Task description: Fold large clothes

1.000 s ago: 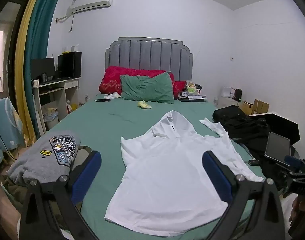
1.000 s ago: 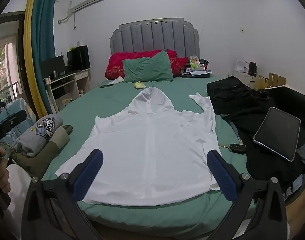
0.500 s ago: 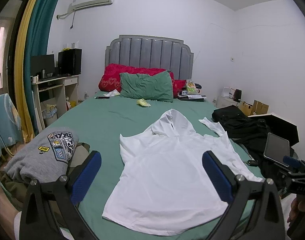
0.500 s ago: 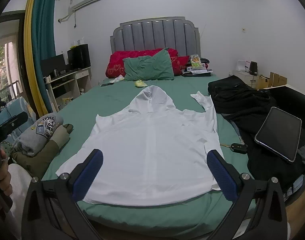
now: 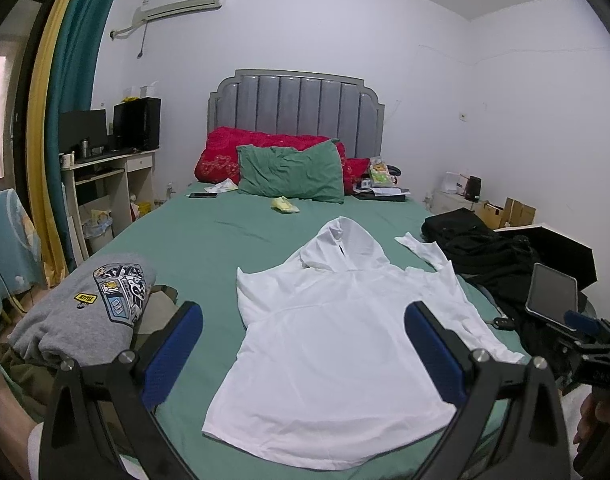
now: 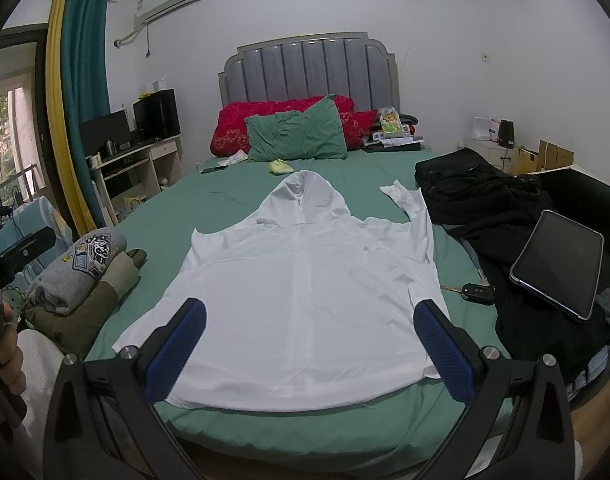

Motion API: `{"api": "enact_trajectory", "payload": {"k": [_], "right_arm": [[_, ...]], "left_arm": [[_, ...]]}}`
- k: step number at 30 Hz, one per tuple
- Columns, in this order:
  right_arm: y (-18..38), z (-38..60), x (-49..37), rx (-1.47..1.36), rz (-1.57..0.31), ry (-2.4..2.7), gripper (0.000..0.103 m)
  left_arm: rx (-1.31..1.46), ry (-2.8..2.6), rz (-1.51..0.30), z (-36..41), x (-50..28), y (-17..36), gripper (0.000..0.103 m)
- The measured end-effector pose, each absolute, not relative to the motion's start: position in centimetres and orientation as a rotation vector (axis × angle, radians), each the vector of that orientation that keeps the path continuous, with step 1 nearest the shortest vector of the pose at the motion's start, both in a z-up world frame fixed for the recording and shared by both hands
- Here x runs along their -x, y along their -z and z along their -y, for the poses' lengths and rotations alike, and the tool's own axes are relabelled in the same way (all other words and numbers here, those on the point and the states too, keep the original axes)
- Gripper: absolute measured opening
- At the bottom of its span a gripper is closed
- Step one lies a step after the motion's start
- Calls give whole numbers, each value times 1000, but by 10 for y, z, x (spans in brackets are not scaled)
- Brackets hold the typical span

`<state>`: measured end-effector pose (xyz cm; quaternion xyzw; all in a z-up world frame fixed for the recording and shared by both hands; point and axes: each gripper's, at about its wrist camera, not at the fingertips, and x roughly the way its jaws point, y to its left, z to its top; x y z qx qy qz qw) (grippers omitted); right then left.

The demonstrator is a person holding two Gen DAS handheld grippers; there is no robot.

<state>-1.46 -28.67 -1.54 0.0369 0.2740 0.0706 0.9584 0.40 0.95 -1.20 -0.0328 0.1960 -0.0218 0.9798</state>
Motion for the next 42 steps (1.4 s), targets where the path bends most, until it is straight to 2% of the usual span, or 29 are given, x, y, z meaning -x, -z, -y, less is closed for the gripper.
{"api": "enact_trajectory", "payload": {"k": [42], "right_arm": [[19, 290, 10, -90, -573, -136, 103]], "left_arm": [[61, 82, -410, 2, -6, 12, 101]]}}
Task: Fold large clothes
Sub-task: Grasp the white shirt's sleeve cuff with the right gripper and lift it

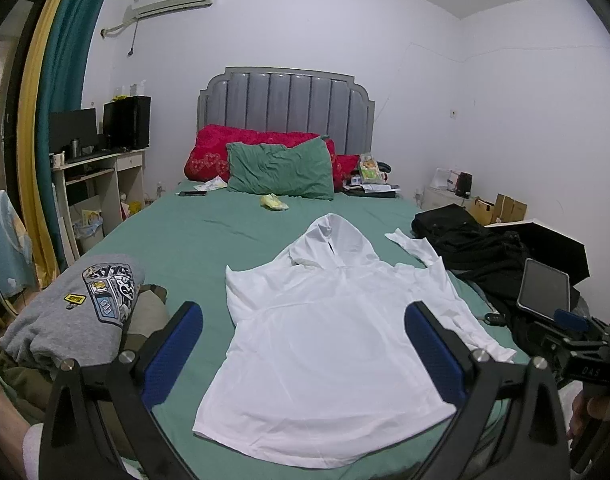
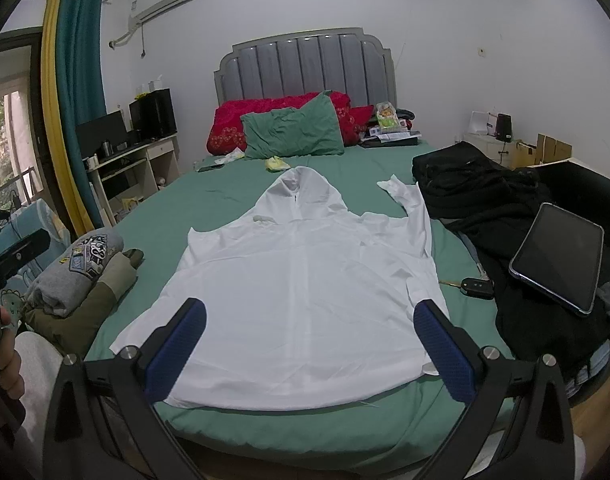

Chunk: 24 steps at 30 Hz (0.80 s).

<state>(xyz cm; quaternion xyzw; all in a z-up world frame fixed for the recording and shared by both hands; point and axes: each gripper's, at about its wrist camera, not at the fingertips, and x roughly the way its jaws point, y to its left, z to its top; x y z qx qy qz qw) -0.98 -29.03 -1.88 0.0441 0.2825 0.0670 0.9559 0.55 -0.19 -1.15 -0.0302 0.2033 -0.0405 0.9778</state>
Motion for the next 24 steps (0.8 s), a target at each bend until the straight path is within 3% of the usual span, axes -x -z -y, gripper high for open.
{"api": "enact_trajectory", "payload": {"k": [9, 19, 22, 24], "right_arm": [[35, 295, -17, -89, -614, -150, 103], [70, 368, -122, -162, -687, -155, 102], [83, 398, -171, -153, -728, -133, 91], [94, 418, -211, -158, -765, -133, 77]], "left_arm": [[45, 112, -439, 9, -32, 18, 101], [-20, 149, -560, 10, -135, 60, 101], [-23, 130, -582, -1, -174, 77, 101], [-29, 120, -606, -10, -203, 89, 101]]}}
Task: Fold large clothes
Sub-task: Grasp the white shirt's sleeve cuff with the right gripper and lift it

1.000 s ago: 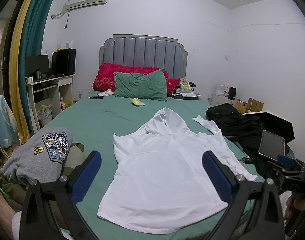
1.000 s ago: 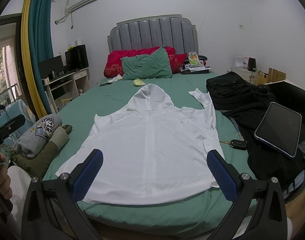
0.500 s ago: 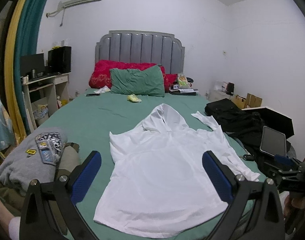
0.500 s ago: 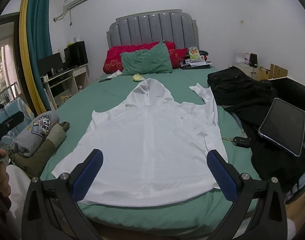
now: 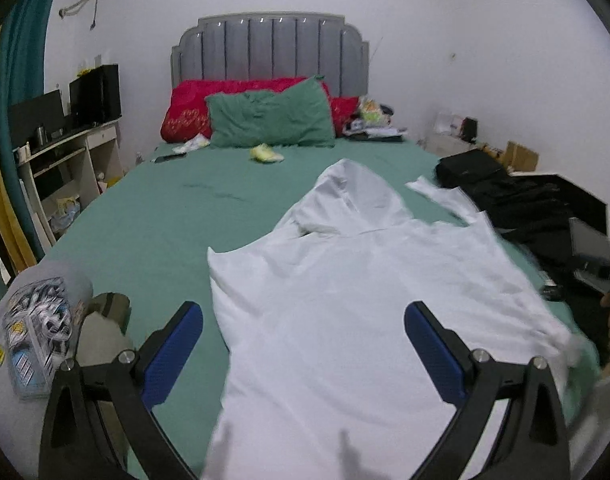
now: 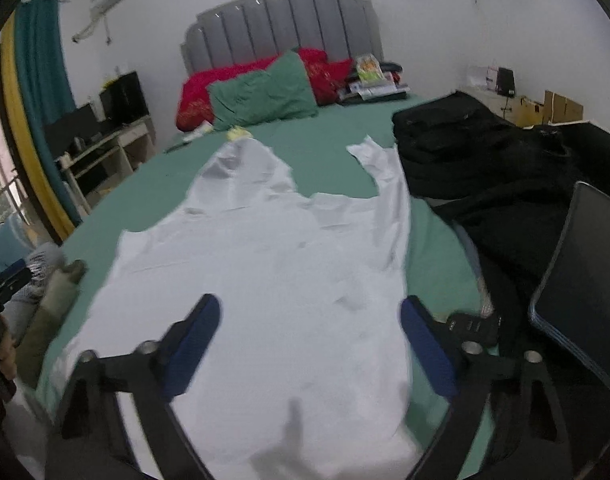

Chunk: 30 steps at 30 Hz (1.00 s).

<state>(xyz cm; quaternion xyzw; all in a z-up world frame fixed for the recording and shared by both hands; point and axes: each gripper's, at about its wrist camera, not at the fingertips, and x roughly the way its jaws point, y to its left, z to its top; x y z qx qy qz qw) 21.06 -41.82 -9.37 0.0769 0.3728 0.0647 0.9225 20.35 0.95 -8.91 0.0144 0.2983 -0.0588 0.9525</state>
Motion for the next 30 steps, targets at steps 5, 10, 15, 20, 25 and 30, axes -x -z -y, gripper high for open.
{"api": "enact_trajectory", "payload": {"k": [5, 10, 15, 20, 25, 30], "right_arm": [[120, 458, -304, -119, -808, -132, 58], [160, 503, -405, -114, -884, -47, 40], [195, 522, -472, -151, -945, -27, 31], [222, 522, -506, -219, -984, -42, 2], [202, 500, -499, -262, -897, -67, 1], [130, 427, -461, -56, -755, -110, 1]], "left_arm": [[-12, 110, -648, -35, -274, 125, 101], [64, 69, -673, -67, -320, 158, 101], [36, 60, -681, -81, -335, 172, 101], [-25, 39, -688, -90, -346, 177, 101], [7, 50, -719, -94, -346, 177, 101], [-14, 40, -695, -88, -339, 163, 101]]}}
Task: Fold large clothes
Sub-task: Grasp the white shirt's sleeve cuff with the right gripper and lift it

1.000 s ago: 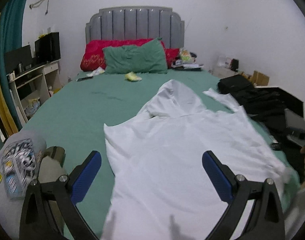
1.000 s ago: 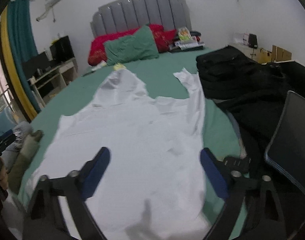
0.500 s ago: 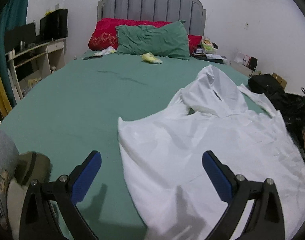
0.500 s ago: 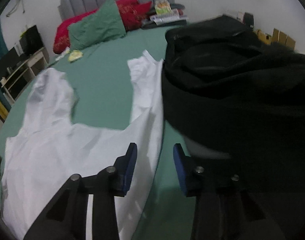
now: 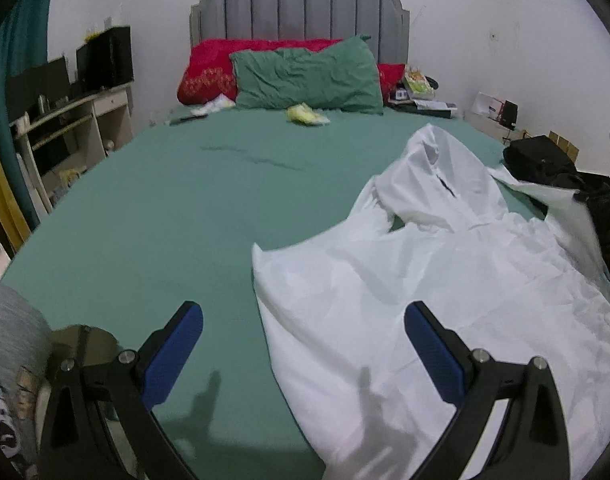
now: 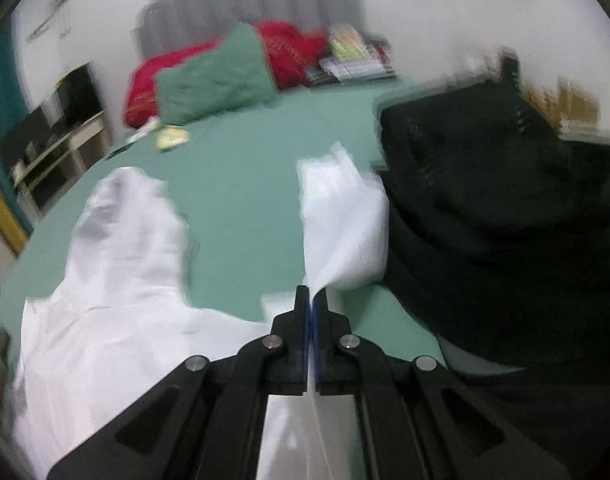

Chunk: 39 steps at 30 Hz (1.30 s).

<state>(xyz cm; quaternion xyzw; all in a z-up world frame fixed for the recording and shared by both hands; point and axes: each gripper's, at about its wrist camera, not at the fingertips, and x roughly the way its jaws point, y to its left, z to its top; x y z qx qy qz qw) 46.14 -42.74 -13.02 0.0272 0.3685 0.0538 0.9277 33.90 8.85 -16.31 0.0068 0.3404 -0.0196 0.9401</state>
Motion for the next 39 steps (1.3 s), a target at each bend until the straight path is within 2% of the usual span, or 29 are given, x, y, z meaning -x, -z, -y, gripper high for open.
{"api": "enact_trajectory", "payload": {"k": [4, 9, 11, 12, 13, 14, 16, 18, 21, 24, 28, 29, 30, 31, 32, 34, 39], "right_arm": [[114, 340, -430, 38, -777, -273, 1], [186, 247, -402, 97, -1033, -477, 4], [214, 229, -394, 90, -1148, -529, 26], [221, 224, -390, 84, -1161, -544, 49], [218, 224, -389, 79, -1133, -555, 54], [211, 227, -392, 73, -1104, -558, 58], [193, 244, -404, 55, -1035, -497, 60], [177, 274, -431, 15, -960, -385, 71], [173, 324, -472, -74, -897, -203, 71], [198, 381, -527, -253, -922, -43, 71], [238, 412, -566, -385, -980, -21, 71], [247, 413, -571, -395, -987, -35, 57], [252, 412, -578, -398, -993, -55, 11], [253, 416, -575, -394, -992, -74, 5], [249, 415, -577, -391, -971, -95, 2], [223, 400, -567, -343, -901, -127, 2], [132, 329, -537, -227, -737, -247, 2]], "left_arm": [[48, 52, -705, -92, -334, 149, 101], [125, 58, -785, -102, -333, 147, 101], [155, 65, -813, -106, -334, 151, 101], [159, 62, -823, -107, -335, 153, 101], [156, 54, -828, -109, -335, 156, 101], [149, 47, -832, -109, -336, 158, 101], [132, 36, -837, -109, -338, 163, 101], [116, 26, -833, -108, -341, 166, 101], [101, 21, -828, -107, -345, 167, 101], [94, 20, -820, -107, -347, 166, 101], [80, 18, -830, -107, -351, 172, 101], [77, 21, -830, -107, -352, 174, 101], [66, 16, -831, -107, -353, 176, 101], [53, 5, -833, -106, -354, 178, 101], [47, 3, -838, -106, -355, 180, 101], [51, 10, -841, -106, -356, 179, 101], [18, -19, -761, -108, -348, 157, 101]]}}
